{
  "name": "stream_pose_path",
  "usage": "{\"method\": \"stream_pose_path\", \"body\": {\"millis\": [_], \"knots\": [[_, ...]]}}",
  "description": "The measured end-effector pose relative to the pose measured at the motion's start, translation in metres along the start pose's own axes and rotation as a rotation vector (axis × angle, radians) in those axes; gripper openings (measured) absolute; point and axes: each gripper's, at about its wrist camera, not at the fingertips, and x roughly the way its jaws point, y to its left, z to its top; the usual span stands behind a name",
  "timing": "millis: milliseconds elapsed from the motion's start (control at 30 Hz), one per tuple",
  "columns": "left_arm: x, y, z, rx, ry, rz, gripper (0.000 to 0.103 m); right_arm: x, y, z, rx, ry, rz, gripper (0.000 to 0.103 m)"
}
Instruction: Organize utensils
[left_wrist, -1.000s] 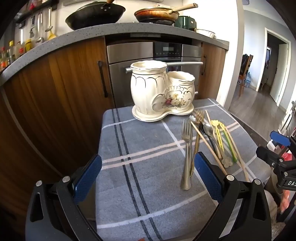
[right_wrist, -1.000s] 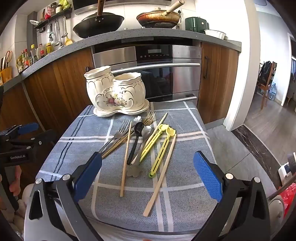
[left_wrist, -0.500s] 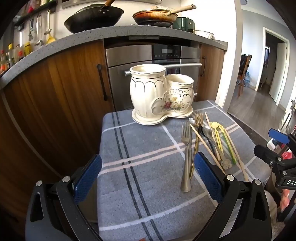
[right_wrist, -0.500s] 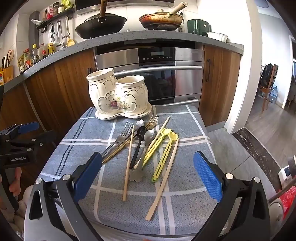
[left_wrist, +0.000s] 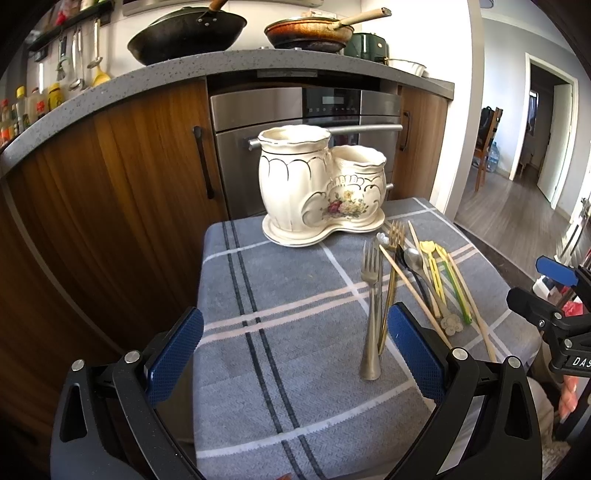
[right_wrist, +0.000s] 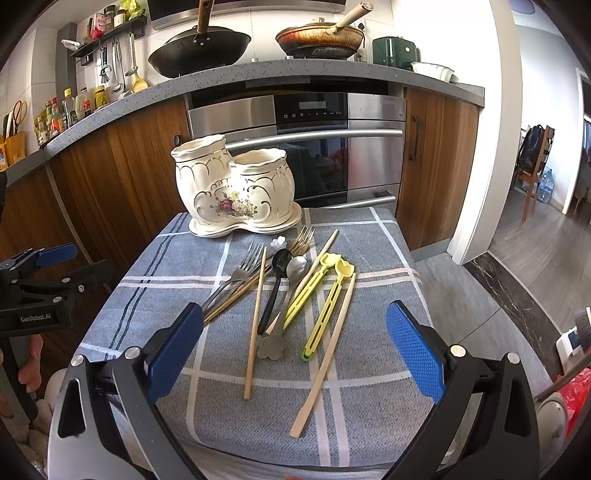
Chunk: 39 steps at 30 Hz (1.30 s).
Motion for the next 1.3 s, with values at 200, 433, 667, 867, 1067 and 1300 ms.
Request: {"method": "stream_pose_path", "body": {"millis": [200, 433, 667, 867, 1067, 1300], "knots": [[-0.001, -0.001, -0.001, 0.000, -0.006, -0.004, 0.099, -0.001, -0.001, 0.000, 0.005, -0.009, 0.004, 0.098], [-0.007, -0.004, -0.001, -0.001, -0.023, -0.004, 0.099, -0.006, 0.002, 0.000, -0.003, -0.027, 0.008, 0.098], [-0.017, -0.005, -0.003, -0.008, -0.060, -0.009, 0.099, -0.011, 0.002, 0.001, 0.006, -0.048, 0.009, 0.098], [-0.019, -0.010, -0.004, 0.001, -0.054, -0.004, 0.099, -0.014, 0.003, 0.000, 0.003, -0.047, 0.010, 0.098], [-0.020, -0.007, -0.004, 0.000, -0.059, -0.003, 0.099, -0.015, 0.004, 0.000, 0.001, -0.047, 0.010, 0.098], [-0.019, -0.007, -0.005, -0.002, -0.058, -0.005, 0.099, -0.014, 0.004, 0.000, 0.002, -0.046, 0.011, 0.098]]}}
